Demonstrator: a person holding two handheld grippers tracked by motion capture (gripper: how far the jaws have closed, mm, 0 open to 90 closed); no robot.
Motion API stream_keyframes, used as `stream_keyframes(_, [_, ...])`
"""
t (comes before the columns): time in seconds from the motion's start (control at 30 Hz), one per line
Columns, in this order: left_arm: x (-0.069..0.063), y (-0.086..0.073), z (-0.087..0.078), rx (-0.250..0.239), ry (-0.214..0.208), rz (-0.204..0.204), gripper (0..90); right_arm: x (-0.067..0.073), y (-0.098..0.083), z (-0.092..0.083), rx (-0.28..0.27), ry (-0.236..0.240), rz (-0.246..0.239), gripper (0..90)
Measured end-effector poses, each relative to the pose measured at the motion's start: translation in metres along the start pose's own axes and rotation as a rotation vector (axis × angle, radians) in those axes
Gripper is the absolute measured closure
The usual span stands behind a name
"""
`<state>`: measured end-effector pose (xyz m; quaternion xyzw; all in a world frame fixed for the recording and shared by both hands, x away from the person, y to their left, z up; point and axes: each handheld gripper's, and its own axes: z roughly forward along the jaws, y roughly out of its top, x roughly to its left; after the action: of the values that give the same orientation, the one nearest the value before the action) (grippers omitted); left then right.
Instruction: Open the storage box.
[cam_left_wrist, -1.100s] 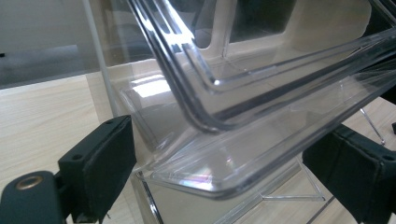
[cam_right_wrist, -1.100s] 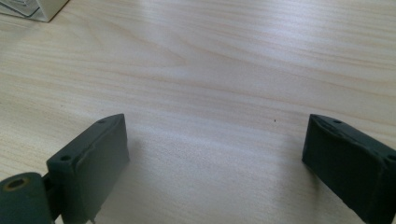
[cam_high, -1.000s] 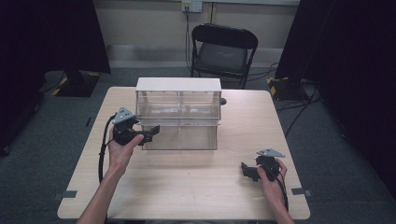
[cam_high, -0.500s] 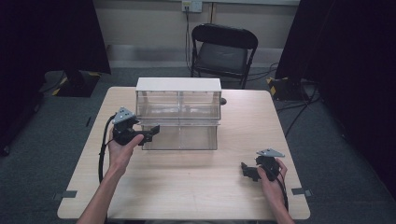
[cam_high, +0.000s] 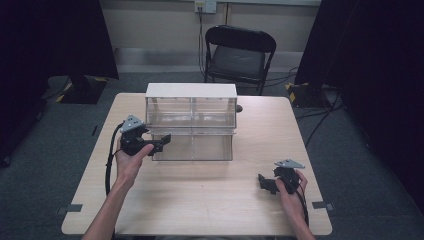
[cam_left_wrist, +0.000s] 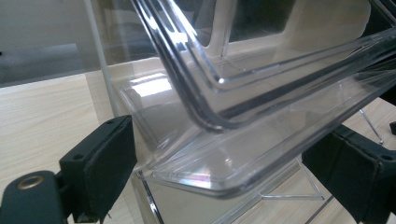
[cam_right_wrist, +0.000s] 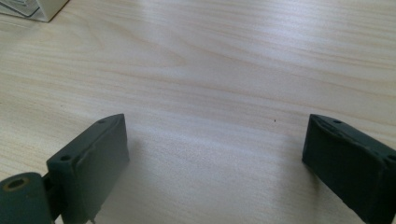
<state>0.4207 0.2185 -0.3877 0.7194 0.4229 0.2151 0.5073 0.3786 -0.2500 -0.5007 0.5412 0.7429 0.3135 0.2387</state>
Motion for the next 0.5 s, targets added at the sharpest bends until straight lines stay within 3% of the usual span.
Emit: stream_keyframes(0.5, [-0.001, 0.0, 0.0001, -0.003, 0.003, -0.003, 9.8, 0.0, 0.0, 0.0, 0.0, 0.0, 0.0, 6.3])
